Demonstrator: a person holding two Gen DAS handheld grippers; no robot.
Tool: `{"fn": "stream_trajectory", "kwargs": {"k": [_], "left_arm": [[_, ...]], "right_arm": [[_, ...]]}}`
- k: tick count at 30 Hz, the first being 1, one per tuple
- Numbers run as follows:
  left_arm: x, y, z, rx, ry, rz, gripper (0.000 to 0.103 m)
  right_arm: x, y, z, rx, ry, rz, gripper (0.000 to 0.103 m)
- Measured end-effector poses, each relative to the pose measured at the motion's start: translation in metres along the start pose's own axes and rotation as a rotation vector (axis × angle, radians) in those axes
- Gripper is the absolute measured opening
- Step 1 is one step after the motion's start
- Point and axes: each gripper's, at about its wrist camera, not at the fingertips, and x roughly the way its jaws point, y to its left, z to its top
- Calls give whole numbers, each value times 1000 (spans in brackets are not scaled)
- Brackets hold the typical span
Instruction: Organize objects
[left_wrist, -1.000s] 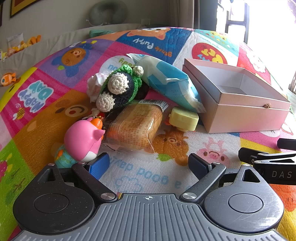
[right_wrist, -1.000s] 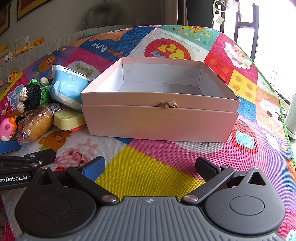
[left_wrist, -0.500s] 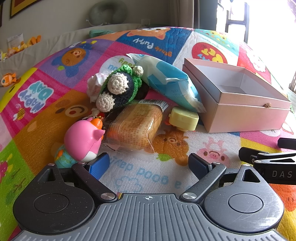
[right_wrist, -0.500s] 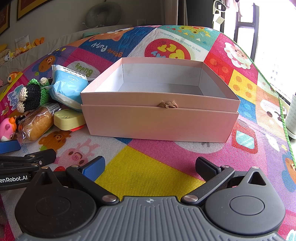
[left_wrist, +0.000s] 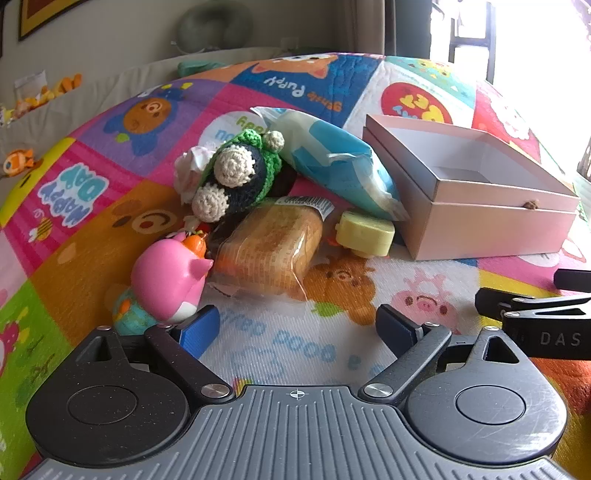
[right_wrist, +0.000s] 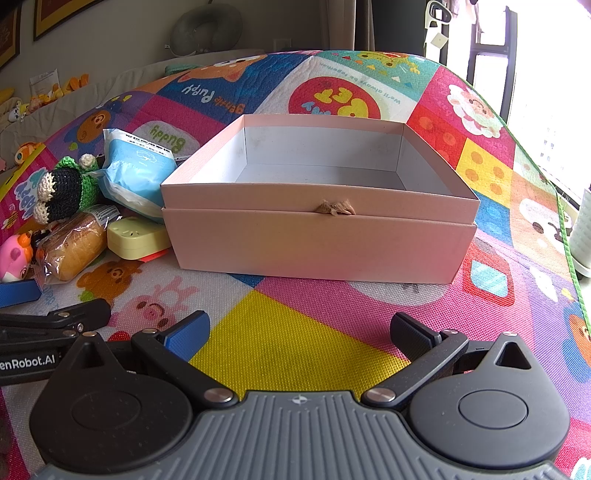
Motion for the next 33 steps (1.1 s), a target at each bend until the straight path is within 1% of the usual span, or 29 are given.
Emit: {"fn": "stream_trajectory", "kwargs": {"k": [6,9,10,13,18,19,20,22,24,26,27,28,30,32,33], "left_arm": [[-1,2,0,-4,1,-8,95],[-9,5,-6,0,-1,-31,94],[-13,5,-10,16,-3,-41,94],[-27,8,-20,50,-6,-79,94],[-38,14,-23,47,8,-106,93],[-40,16,-19,32,19,-116,90],[-44,18,-15,11,17,-138,88],[-57,21,0,-39,-34,-197,88],[-63,23,25,-75,-89,-230,88],[-56,27,57,-151,-116,-293,88],[-46,31,72,-198,-109,-315,88],[-31,34,88,-249,-86,-310,88],[-3,35,113,-301,-28,-261,87],[27,31,131,-281,37,-241,86],[38,27,136,-263,52,-219,86]], "right_arm": [[1,0,0,4,3,2,103],[-2,-4,5,-21,37,31,103],[-3,-4,5,-29,53,44,103],[-11,-6,2,-51,67,72,103],[-17,-10,0,-77,86,104,103],[-16,-11,1,-77,87,105,103],[-18,-10,-1,-76,87,104,103],[-18,-9,-1,-74,85,98,103],[-18,-8,-2,-70,80,94,103],[-18,-9,-3,-68,77,95,103],[-18,-9,-3,-68,77,94,103],[-19,-9,-3,-67,76,94,103],[-19,-9,-3,-68,76,92,103],[-19,-8,-3,-69,77,89,103],[-19,-8,-3,-70,77,87,103]]}}
